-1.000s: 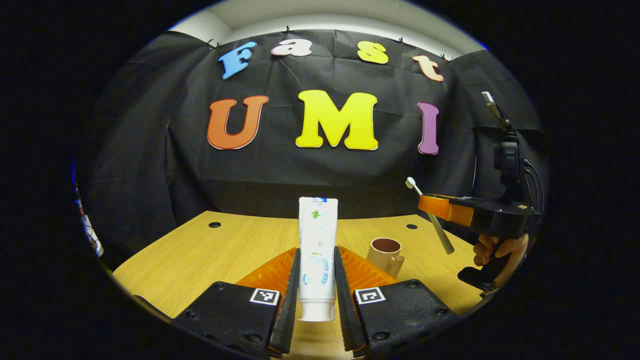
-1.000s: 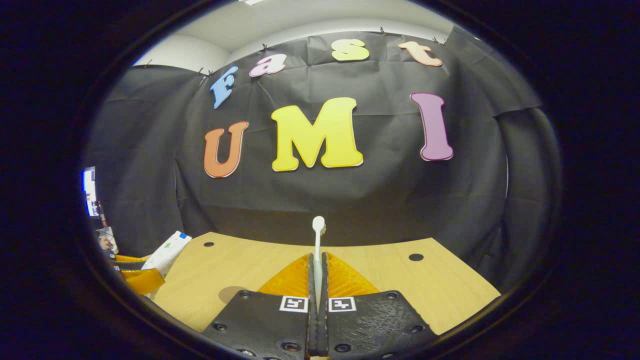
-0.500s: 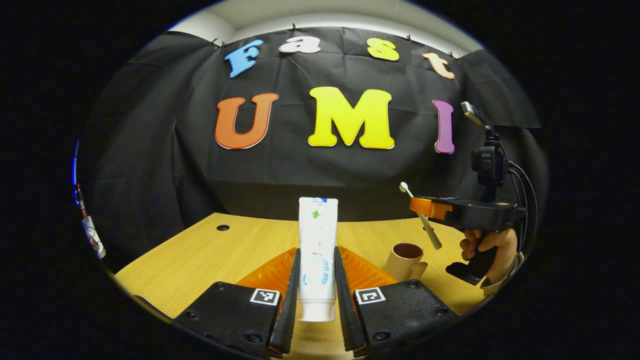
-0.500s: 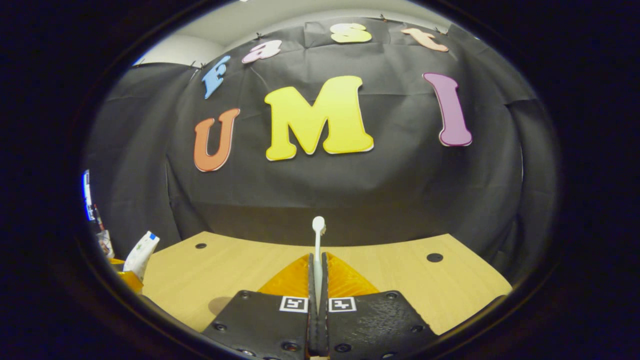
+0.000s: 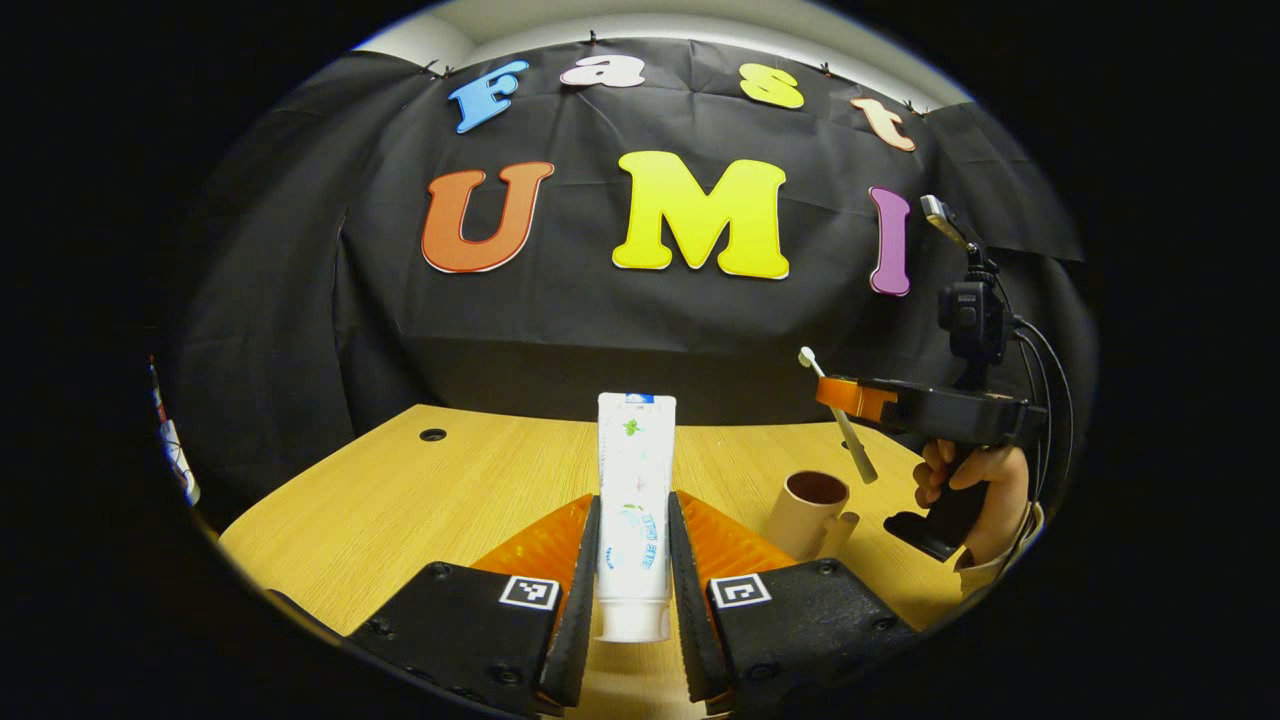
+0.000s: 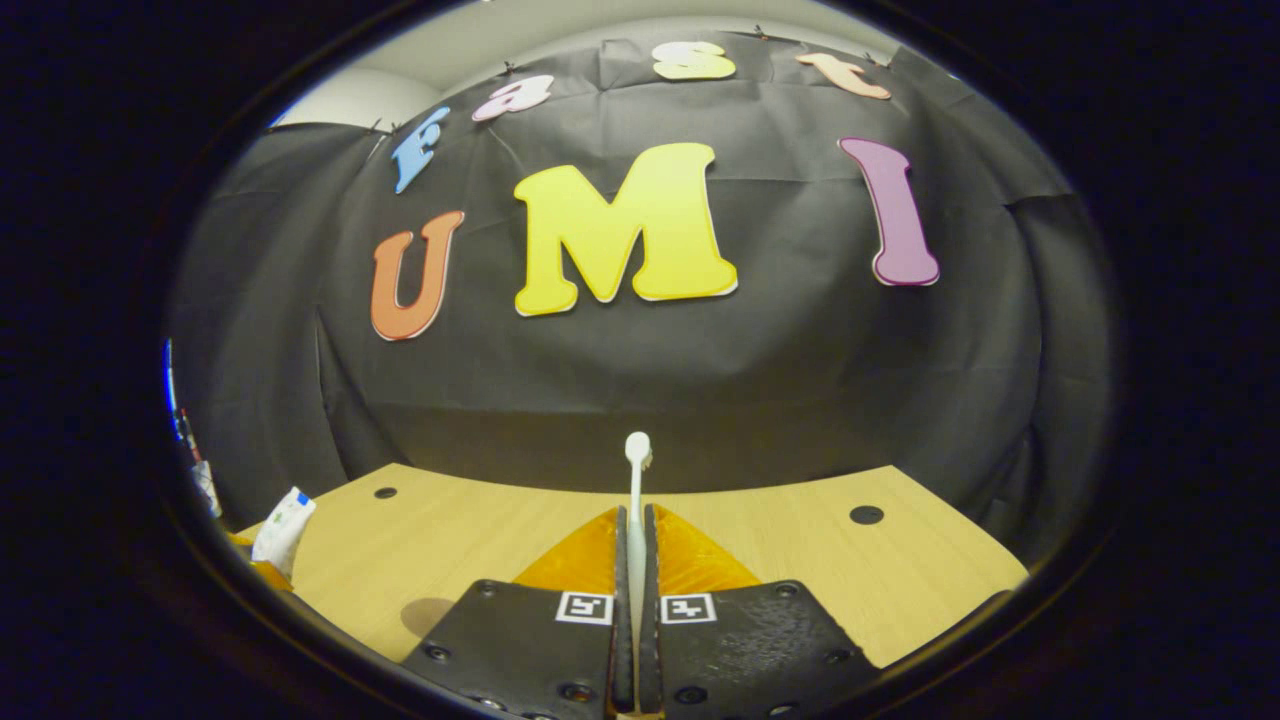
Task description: Put the toothbrush and toothpaste on the desktop into the cup, then pick up the cup and place it on the coaster on the desktop.
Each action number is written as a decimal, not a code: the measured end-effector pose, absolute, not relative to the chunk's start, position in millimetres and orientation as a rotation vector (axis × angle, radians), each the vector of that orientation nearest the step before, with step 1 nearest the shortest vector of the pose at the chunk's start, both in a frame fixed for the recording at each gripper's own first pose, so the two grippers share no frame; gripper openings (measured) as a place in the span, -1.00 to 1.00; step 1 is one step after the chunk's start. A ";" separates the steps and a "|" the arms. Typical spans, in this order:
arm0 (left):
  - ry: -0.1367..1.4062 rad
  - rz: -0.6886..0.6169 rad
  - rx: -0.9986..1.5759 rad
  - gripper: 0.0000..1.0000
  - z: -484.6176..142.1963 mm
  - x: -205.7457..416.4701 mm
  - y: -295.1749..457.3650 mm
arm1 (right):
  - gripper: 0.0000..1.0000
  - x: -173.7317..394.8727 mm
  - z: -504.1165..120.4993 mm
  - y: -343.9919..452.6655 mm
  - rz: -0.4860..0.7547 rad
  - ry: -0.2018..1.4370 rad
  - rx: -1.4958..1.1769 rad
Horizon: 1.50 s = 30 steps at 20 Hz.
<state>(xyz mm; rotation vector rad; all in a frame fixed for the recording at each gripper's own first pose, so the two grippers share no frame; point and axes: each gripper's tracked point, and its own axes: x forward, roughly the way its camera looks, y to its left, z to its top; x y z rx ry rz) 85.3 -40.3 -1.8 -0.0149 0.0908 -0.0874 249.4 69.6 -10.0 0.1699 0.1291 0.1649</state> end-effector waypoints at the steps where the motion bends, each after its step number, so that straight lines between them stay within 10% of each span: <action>1: 0.095 -0.088 -0.015 -0.19 -3.7 85.2 -41.2 | -0.94 250.9 -10.9 67.7 0.156 0.131 0.168; 13: 0.118 -0.101 -0.005 -0.19 -16.3 86.3 -49.1 | -0.80 243.8 -33.6 77.0 0.202 0.200 0.177; 20: 0.098 -0.112 -0.008 -0.19 -11.4 93.3 -63.8 | 0.83 224.7 -45.3 64.0 0.214 0.216 0.189; 30: -0.017 -0.172 0.040 -0.19 31.9 128.1 -132.8 | 0.92 150.7 -75.3 -40.1 0.078 0.158 0.122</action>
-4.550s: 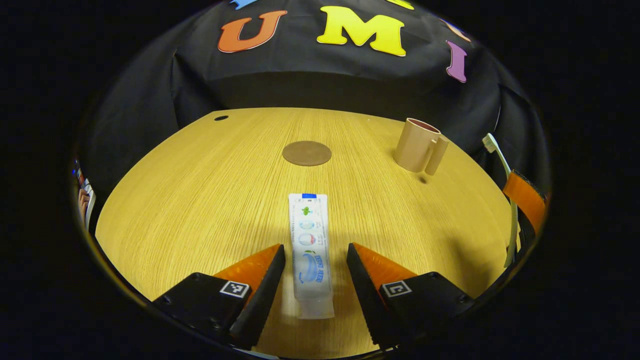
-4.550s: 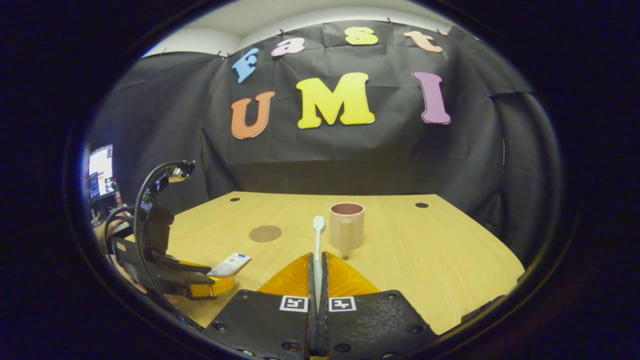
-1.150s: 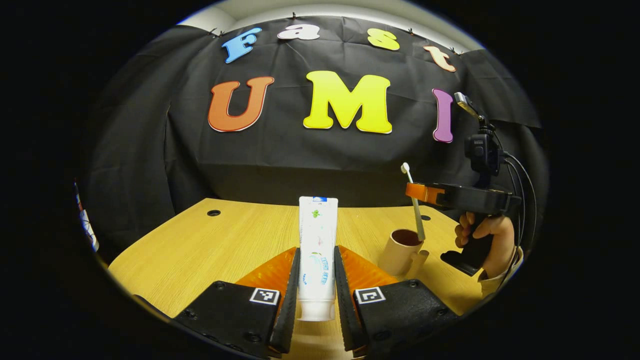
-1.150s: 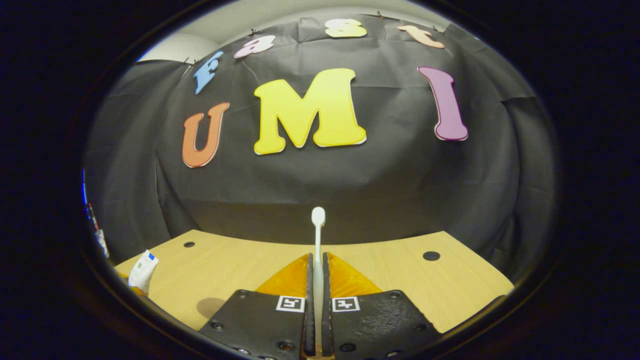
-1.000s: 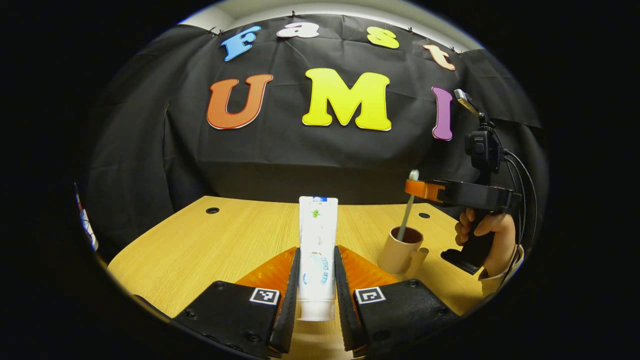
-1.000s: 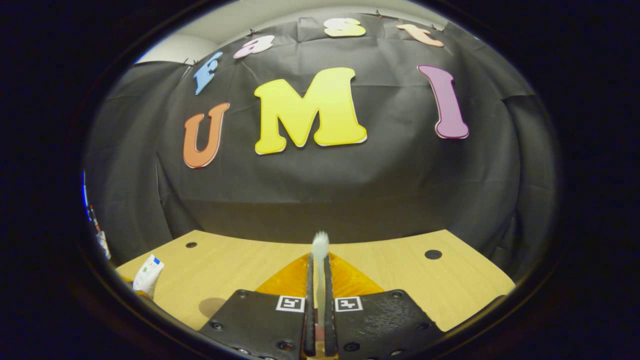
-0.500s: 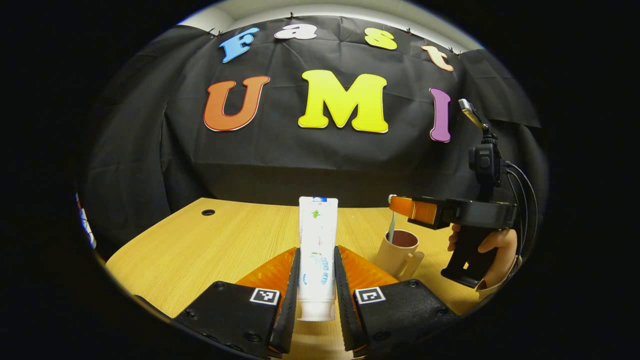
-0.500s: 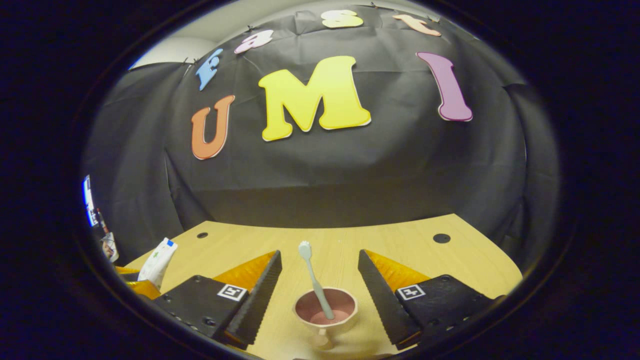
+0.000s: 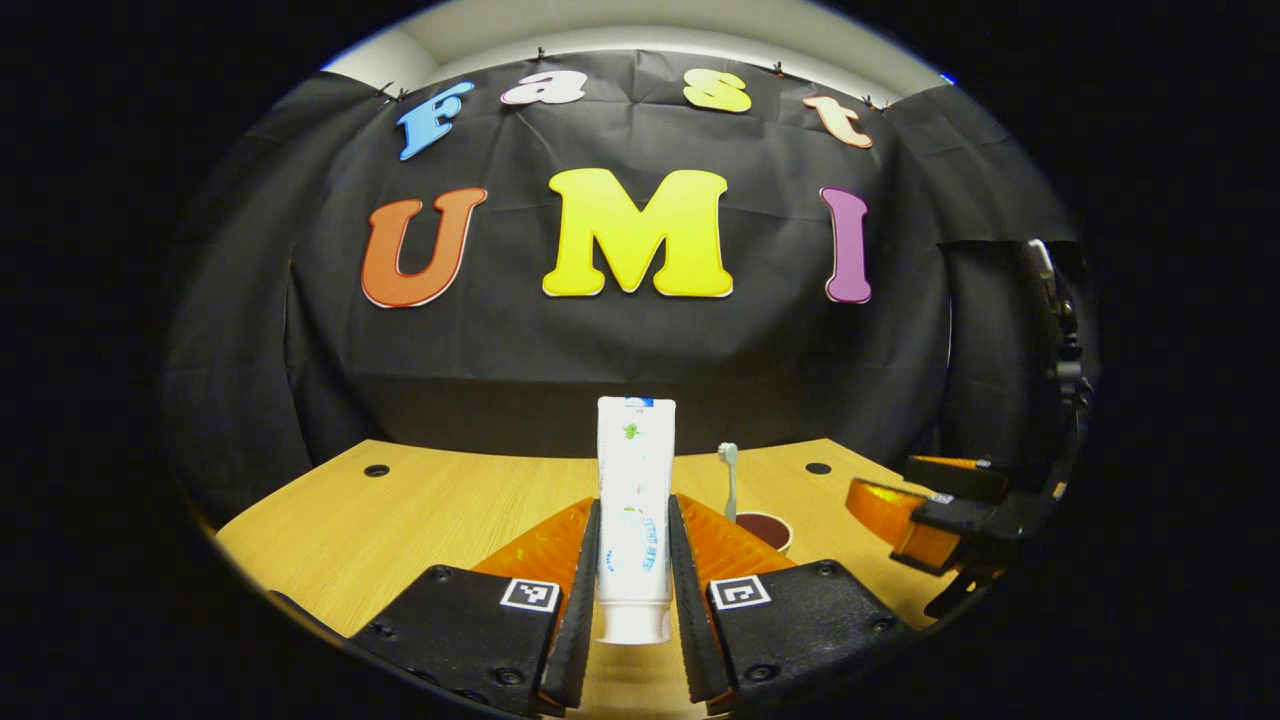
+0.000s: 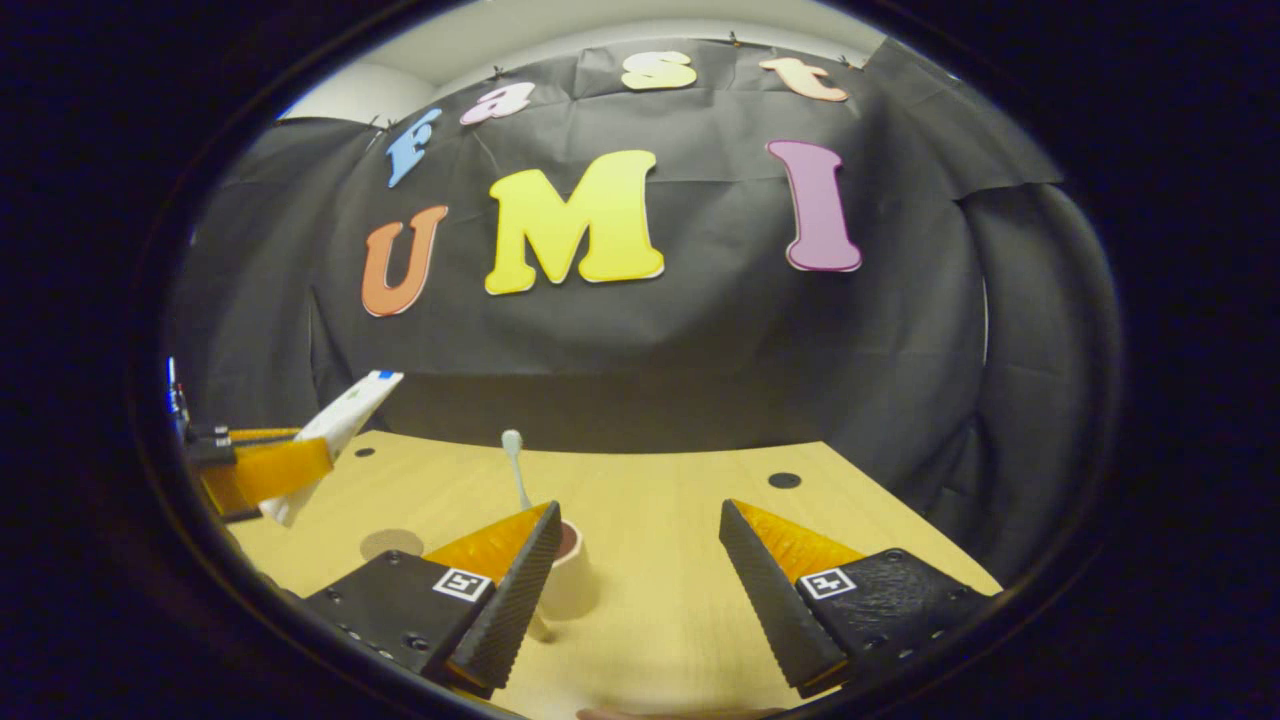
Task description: Put the toothbrush and toothpaste on the desktop into the cup, then pick up the cup and place it on the coaster on the desktop.
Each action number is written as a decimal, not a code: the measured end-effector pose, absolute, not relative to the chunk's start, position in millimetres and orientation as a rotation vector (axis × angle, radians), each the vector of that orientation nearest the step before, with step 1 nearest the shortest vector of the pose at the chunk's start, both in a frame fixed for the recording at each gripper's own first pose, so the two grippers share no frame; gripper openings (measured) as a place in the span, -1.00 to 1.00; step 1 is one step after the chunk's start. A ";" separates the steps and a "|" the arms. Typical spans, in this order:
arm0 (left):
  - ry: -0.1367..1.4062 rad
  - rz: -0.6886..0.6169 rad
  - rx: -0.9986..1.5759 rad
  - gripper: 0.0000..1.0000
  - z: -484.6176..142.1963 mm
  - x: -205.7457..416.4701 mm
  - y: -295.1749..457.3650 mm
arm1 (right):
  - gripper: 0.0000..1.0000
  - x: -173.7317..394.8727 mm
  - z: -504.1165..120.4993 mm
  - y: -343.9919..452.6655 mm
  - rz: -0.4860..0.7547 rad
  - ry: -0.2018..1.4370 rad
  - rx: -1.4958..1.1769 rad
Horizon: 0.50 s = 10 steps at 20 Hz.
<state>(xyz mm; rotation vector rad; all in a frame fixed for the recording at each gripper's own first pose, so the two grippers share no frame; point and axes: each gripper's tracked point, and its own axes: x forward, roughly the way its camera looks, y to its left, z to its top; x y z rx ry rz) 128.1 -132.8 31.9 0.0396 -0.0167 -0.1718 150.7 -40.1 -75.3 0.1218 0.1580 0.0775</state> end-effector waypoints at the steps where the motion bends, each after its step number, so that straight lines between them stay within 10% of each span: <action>1: -0.025 -0.182 0.036 -0.19 36.5 135.1 -141.3 | 0.92 143.9 -81.5 -49.3 0.068 0.160 0.121; 10: -0.048 -0.219 0.036 -0.17 53.6 180.4 -210.2 | 0.92 122.4 -118.3 -92.2 0.082 0.218 0.216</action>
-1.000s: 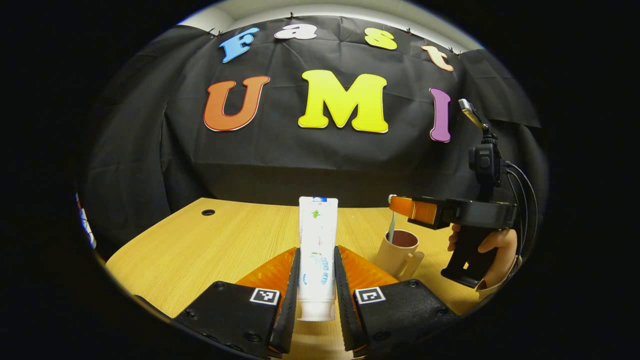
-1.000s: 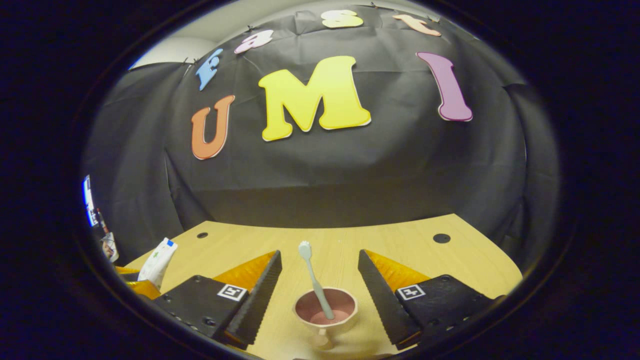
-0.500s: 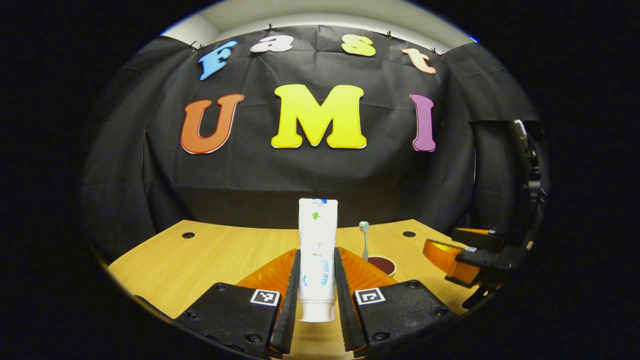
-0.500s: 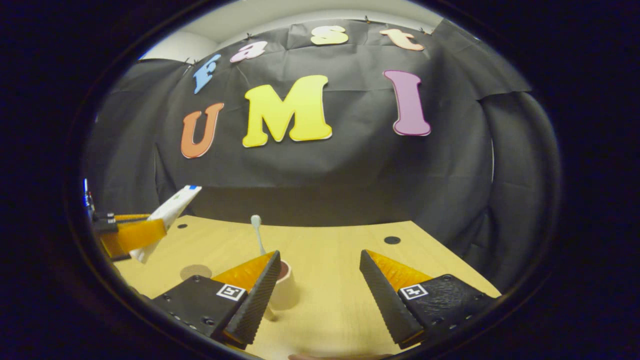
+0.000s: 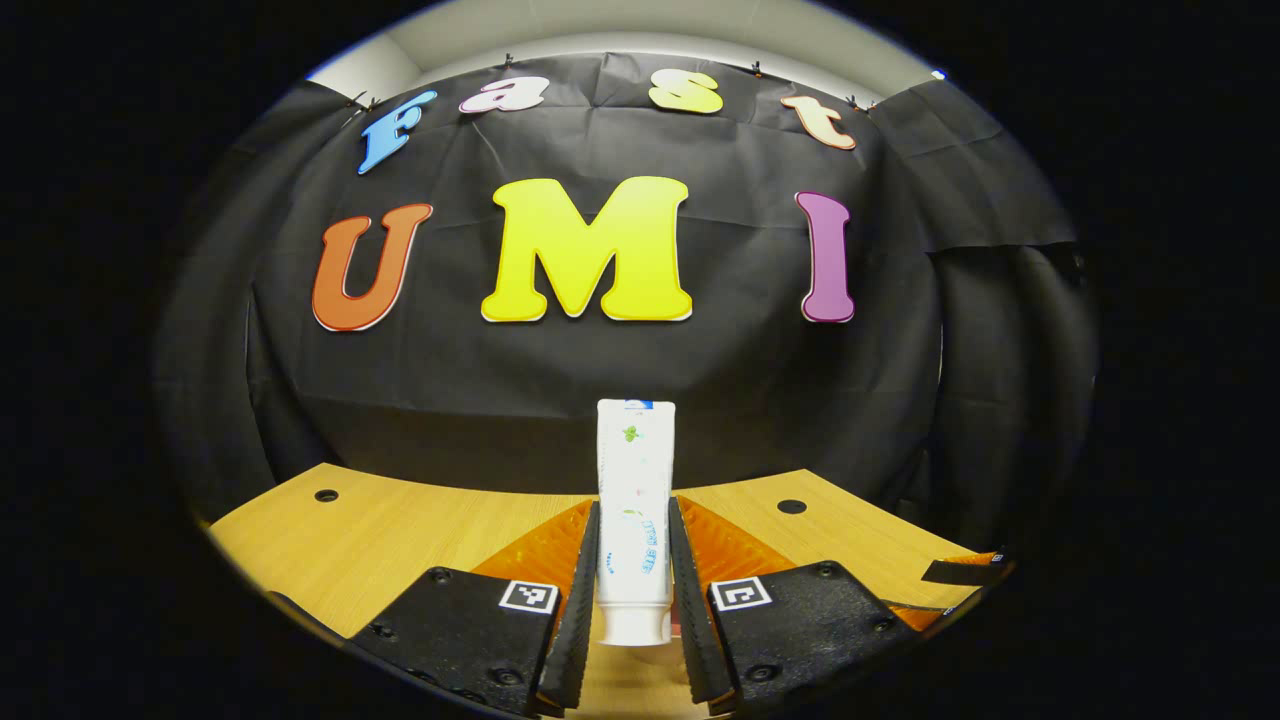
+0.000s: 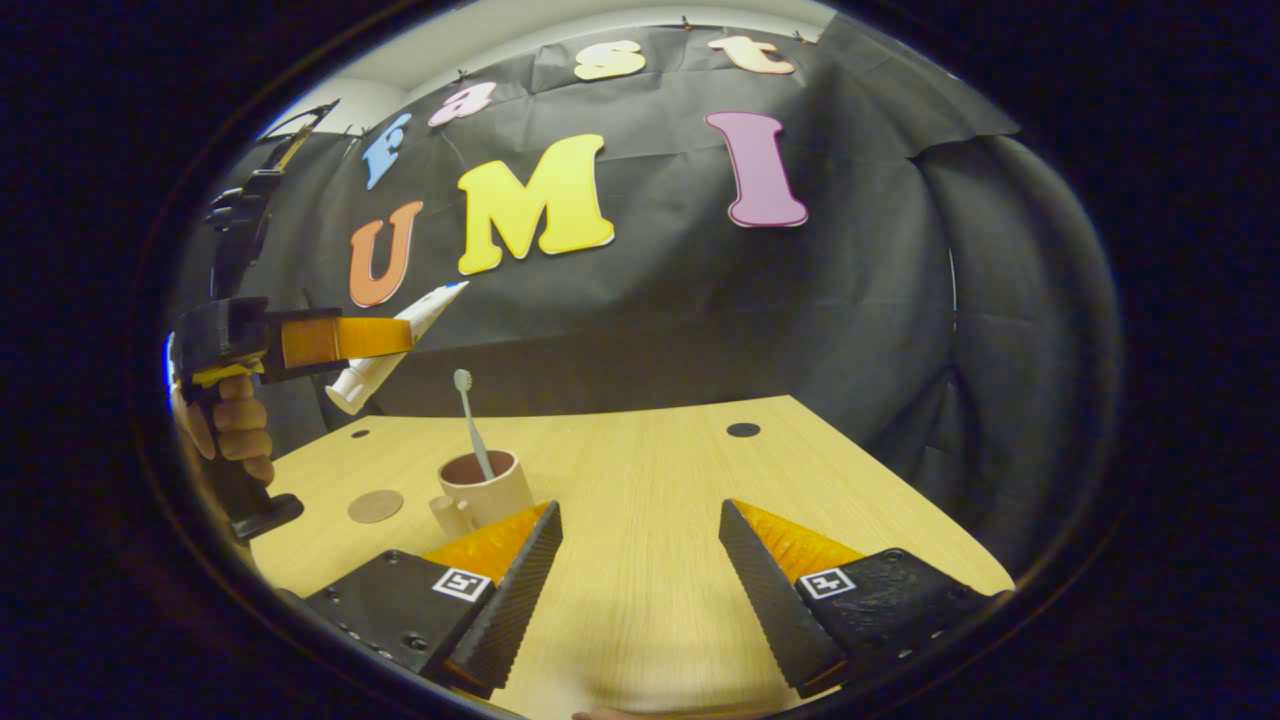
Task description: Put the toothbrush and toothpaste on the desktop into the cup, then pick up the cup and place it on the coaster on the desktop.
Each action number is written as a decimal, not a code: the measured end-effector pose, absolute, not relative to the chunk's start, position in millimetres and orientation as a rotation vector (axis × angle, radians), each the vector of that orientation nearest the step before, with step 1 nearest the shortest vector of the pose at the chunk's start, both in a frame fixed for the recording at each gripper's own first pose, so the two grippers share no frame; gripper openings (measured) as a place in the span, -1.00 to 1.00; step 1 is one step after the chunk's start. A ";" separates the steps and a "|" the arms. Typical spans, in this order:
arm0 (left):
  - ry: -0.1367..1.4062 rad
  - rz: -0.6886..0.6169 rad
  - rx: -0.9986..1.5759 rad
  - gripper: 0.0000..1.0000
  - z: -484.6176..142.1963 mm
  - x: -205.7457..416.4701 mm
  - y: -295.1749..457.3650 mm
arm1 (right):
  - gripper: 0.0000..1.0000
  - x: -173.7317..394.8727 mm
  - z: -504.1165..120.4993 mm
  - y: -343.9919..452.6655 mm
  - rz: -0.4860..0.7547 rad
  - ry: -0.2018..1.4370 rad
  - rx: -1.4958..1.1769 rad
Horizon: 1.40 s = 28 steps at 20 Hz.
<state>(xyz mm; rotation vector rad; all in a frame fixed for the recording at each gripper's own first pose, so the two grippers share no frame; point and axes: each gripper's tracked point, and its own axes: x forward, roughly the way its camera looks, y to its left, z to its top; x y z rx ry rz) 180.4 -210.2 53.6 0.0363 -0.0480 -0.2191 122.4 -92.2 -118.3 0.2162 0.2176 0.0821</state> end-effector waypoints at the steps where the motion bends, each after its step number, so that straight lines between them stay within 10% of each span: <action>1: -0.037 -0.226 0.032 -0.17 50.5 183.8 -216.2 | 0.92 123.2 -117.6 -93.2 0.085 0.216 0.230; 28: -0.026 -0.238 0.071 0.08 31.4 140.3 -185.8 | 0.92 122.2 -87.1 -36.9 0.159 0.248 0.131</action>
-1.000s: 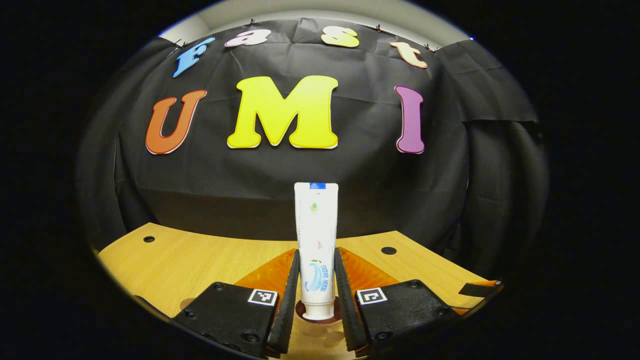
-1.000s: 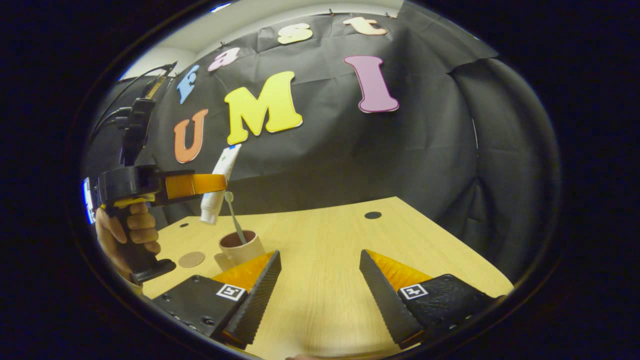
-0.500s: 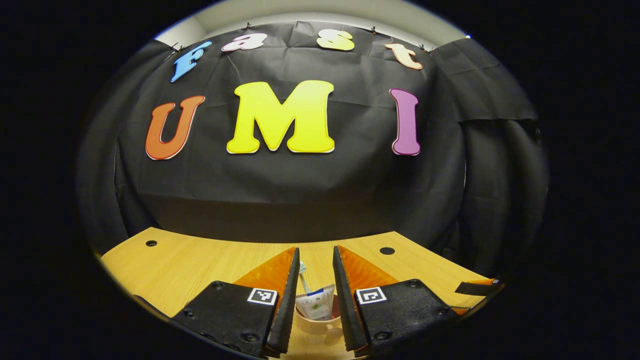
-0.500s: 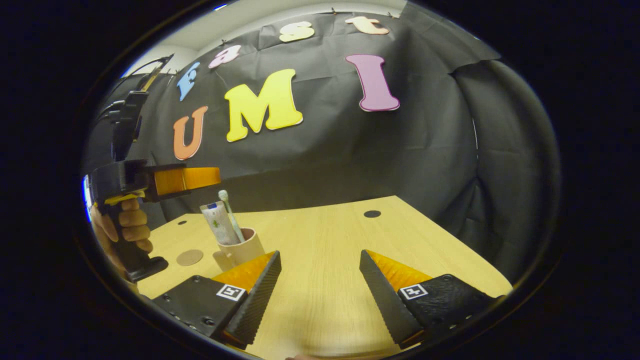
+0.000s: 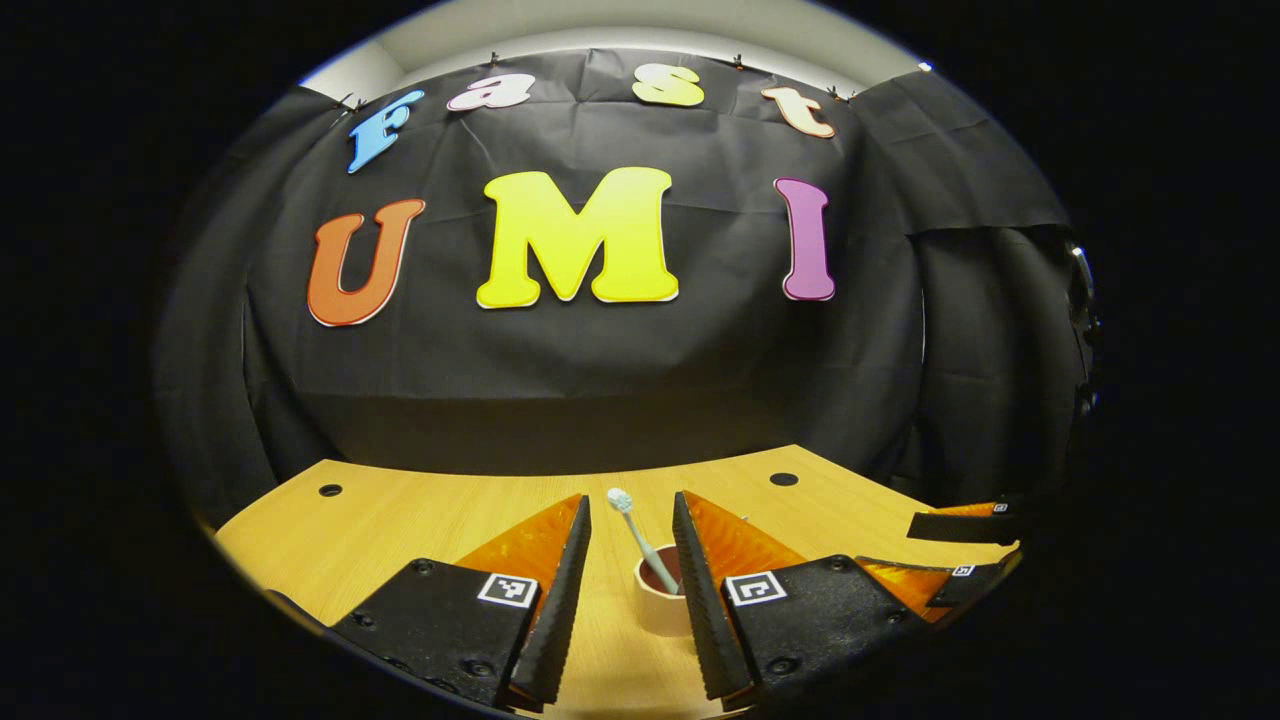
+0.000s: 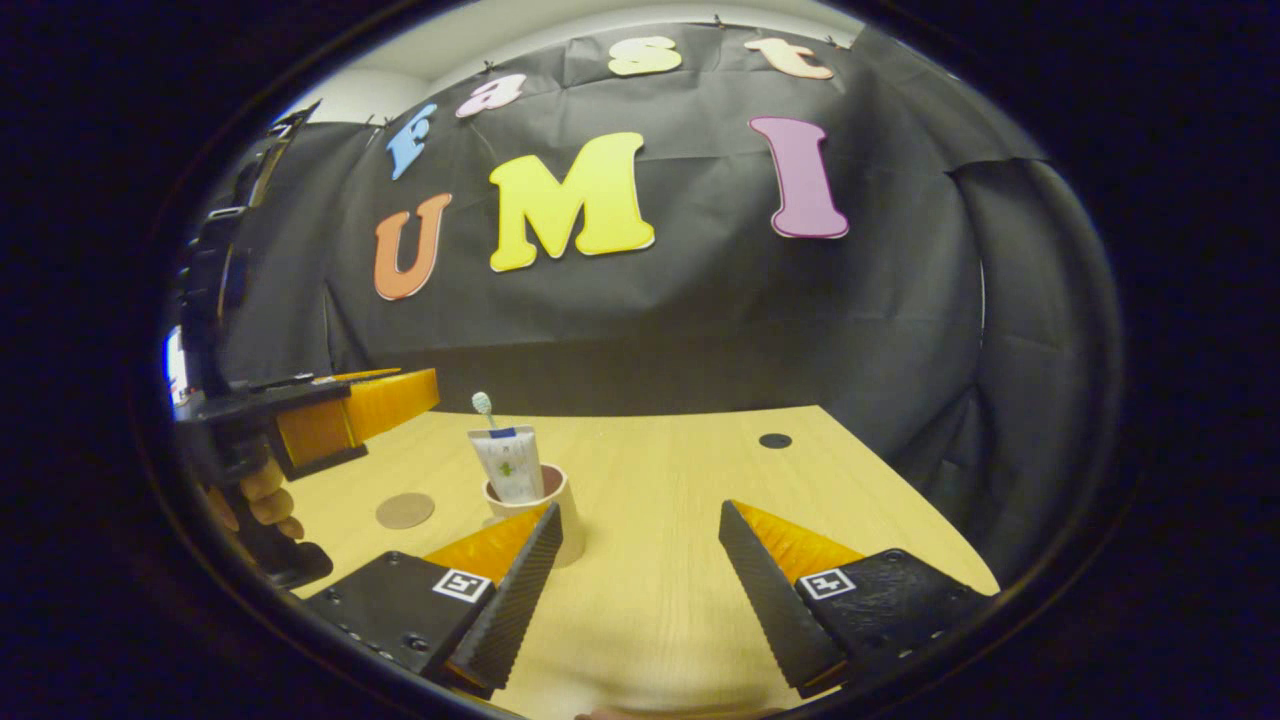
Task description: Put the toothbrush and toothpaste on the desktop into the cup, then pick up the cup and place it on the coaster on the desktop.
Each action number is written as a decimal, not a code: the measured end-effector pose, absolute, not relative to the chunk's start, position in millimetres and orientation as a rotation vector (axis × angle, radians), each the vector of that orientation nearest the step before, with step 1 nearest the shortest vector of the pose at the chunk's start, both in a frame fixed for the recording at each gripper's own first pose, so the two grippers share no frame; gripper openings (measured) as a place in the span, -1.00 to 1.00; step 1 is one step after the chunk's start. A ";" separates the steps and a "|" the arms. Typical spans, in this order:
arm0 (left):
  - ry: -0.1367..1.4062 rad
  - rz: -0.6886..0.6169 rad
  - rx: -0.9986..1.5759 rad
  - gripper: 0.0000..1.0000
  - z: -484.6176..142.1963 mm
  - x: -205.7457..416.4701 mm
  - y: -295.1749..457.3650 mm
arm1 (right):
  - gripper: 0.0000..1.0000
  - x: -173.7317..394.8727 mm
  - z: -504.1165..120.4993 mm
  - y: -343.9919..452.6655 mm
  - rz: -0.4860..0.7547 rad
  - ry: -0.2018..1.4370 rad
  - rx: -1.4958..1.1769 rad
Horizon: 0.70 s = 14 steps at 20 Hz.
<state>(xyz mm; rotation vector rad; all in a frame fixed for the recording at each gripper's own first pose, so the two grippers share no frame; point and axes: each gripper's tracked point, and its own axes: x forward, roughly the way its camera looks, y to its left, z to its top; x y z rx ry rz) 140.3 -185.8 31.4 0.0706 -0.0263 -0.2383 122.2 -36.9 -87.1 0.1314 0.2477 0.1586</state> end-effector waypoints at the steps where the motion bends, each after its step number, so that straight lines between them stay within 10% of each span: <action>1: -0.022 -0.241 0.076 0.10 28.0 135.1 -182.7 | 0.92 123.8 -84.2 -30.5 0.162 0.257 0.123; 14: 0.005 -0.159 0.090 0.72 1.6 65.6 -99.0 | 0.94 151.3 -120.3 63.0 0.292 0.622 -0.057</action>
